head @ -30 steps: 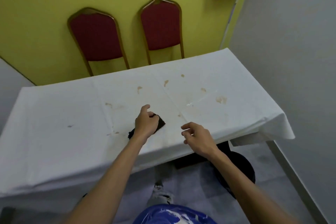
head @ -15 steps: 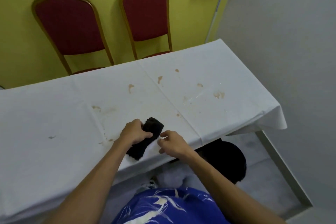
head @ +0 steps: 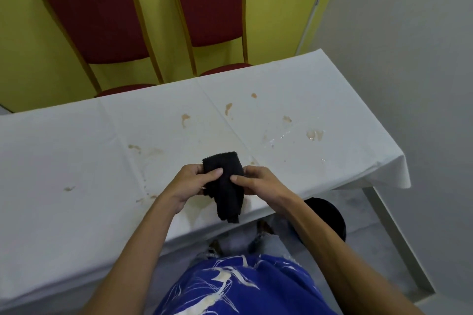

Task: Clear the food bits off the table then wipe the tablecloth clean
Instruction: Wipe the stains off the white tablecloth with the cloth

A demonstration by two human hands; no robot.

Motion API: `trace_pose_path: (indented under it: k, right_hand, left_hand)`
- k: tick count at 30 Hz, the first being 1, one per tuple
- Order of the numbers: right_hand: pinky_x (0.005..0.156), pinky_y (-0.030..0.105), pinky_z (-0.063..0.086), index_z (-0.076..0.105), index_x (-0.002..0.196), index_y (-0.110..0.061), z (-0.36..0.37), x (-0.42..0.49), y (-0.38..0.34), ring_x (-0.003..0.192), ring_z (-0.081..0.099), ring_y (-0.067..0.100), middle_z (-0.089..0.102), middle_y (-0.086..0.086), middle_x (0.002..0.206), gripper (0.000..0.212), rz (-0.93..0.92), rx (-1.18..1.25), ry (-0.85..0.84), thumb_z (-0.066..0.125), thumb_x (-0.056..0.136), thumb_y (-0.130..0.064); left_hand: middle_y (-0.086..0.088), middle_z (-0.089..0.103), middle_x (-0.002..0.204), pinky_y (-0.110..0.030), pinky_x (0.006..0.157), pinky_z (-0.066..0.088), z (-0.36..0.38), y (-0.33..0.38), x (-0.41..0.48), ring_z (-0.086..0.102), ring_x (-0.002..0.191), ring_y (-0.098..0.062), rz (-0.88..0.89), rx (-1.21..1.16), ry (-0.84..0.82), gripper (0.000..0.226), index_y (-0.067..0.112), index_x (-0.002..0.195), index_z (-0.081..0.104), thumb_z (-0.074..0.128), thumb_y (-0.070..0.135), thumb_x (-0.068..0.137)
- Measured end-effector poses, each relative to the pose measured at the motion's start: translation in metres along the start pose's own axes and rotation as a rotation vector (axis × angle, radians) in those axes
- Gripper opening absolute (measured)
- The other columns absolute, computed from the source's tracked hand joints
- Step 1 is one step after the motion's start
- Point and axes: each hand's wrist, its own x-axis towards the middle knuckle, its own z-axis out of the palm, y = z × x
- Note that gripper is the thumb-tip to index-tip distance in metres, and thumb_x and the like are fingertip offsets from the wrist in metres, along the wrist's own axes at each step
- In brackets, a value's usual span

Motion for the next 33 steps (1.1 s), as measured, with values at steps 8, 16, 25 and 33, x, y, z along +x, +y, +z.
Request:
trace_pose_path:
  k: [8, 16, 25, 33]
  right_hand:
    - [0.081, 0.039, 0.059, 0.067, 0.112, -0.018, -0.038, 0.027, -0.026, 0.091, 0.070, 0.020, 0.072, 0.002, 0.099, 0.026, -0.016, -0.458, 0.250, 0.062, 0.090, -0.031]
    - [0.091, 0.037, 0.048, 0.044, 0.139, -0.016, -0.036, 0.045, 0.005, 0.118, 0.045, 0.027, 0.045, 0.009, 0.131, 0.051, -0.203, -0.872, 0.404, 0.056, 0.091, -0.031]
    - [0.068, 0.036, 0.042, 0.053, 0.132, -0.015, -0.044, 0.065, 0.037, 0.087, 0.051, 0.027, 0.055, 0.011, 0.110, 0.044, -0.409, -1.161, 0.492, 0.041, 0.092, -0.028]
    - [0.051, 0.033, 0.041, 0.054, 0.117, -0.014, -0.053, 0.067, 0.027, 0.084, 0.049, 0.028, 0.051, 0.012, 0.103, 0.046, -0.385, -1.174, 0.365, 0.072, 0.075, -0.017]
  left_hand:
    - [0.005, 0.069, 0.091, -0.027, 0.074, 0.052, 0.031, 0.000, 0.027, 0.065, 0.083, -0.012, 0.041, 0.169, 0.311, 0.018, 0.018, 0.105, 0.071, 0.066, 0.028, 0.091]
    - [-0.006, 0.041, 0.152, -0.036, 0.119, 0.028, 0.083, -0.024, 0.063, 0.032, 0.143, -0.021, 0.258, 0.519, 0.611, 0.045, 0.010, 0.145, 0.045, 0.048, 0.015, 0.100]
    - [-0.004, 0.007, 0.165, -0.038, 0.125, -0.001, 0.136, -0.053, 0.086, 0.000, 0.154, -0.016, 0.223, 0.688, 0.732, 0.061, 0.008, 0.156, 0.015, 0.014, 0.038, 0.104]
    - [-0.008, 0.007, 0.166, -0.043, 0.125, 0.004, 0.137, -0.066, 0.091, 0.000, 0.154, -0.020, 0.165, 0.899, 0.776, 0.062, 0.006, 0.156, 0.014, 0.011, 0.039, 0.105]
